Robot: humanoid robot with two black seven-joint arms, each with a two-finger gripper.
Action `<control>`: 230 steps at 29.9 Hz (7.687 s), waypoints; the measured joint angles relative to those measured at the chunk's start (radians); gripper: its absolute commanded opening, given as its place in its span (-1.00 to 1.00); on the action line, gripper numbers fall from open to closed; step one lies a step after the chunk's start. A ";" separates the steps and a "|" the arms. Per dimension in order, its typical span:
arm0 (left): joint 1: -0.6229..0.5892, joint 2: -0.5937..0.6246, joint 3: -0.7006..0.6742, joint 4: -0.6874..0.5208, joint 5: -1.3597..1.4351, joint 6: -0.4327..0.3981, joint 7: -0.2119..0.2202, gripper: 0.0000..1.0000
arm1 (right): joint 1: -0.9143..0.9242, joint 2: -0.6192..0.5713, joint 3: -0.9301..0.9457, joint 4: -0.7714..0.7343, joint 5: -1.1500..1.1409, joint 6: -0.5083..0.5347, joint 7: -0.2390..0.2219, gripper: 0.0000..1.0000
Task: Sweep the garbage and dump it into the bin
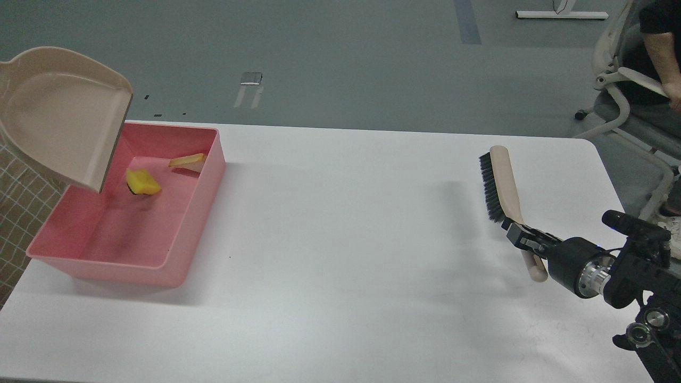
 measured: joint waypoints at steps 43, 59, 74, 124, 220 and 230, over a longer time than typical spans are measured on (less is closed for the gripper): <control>-0.127 -0.403 0.005 -0.126 -0.155 -0.008 0.000 -0.72 | 0.022 0.001 0.001 0.001 0.005 0.000 0.000 -0.71; -0.118 -0.499 0.073 -0.242 -0.110 0.075 0.016 -0.72 | 0.043 0.001 0.000 -0.018 0.005 0.000 0.001 -0.71; -0.124 -0.605 0.219 -0.308 -0.075 0.213 0.092 -0.72 | 0.055 0.003 0.000 -0.026 0.005 0.000 0.002 -0.71; -0.138 -0.887 0.438 -0.324 0.006 0.452 0.241 -0.71 | 0.061 0.009 -0.005 -0.057 0.005 0.000 0.022 -0.71; -0.161 -0.899 0.588 -0.160 0.206 0.659 0.207 0.95 | 0.001 0.013 0.003 -0.092 0.066 0.000 -0.014 0.99; -0.165 -0.868 0.599 -0.154 0.208 0.659 0.171 0.95 | -0.006 0.012 0.002 -0.092 0.066 0.000 -0.014 1.00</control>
